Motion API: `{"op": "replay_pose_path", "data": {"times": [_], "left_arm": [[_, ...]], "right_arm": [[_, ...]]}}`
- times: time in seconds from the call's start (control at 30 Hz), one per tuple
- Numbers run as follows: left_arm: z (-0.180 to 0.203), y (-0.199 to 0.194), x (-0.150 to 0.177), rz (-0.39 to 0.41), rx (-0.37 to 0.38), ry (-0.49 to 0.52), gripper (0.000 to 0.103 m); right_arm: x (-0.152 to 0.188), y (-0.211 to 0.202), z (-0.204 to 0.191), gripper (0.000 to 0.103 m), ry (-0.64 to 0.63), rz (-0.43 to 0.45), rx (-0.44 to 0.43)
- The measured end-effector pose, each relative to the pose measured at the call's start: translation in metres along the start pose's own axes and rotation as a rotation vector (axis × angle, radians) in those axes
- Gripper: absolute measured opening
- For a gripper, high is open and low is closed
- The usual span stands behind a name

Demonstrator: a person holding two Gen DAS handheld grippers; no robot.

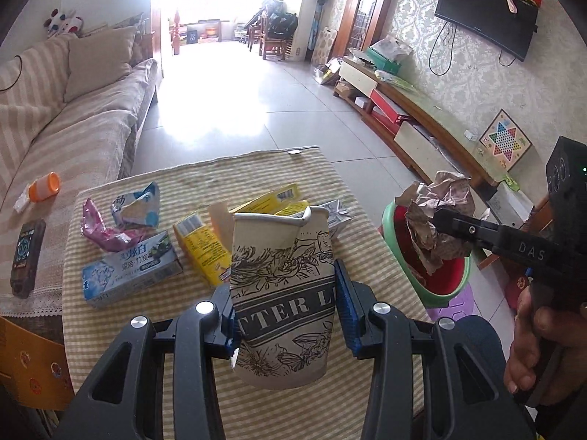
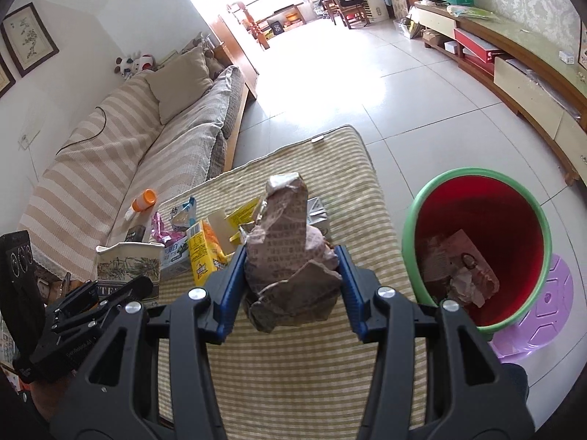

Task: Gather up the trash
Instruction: 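Carry cup and brown paper over the red bin and open both tools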

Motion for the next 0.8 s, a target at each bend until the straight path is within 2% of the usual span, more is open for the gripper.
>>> {"op": "replay_pose_path", "data": {"times": [0.4, 0.8], "left_arm": [[0.108, 0.034, -0.043, -0.007, 0.114, 0.107, 0.039], [0.205, 0.081, -0.057, -0.056, 0.217, 0.202, 0.039]], "right_arm": [[-0.027, -0.048, 0.100, 0.047, 0.113, 0.073, 0.085], [-0.030, -0.069, 0.190, 0.047, 0.226, 0.096, 0.145]]}}
Point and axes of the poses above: each gripper's, at about its wrist camera, not at the fingertips, and y roughly the way its jaws point, z to its right, x to its underside, the point moved 10 cm from there along y, roughly the way its jaws point, and after that the axes turned 5 degrees about -x, right-handed, at the moved point
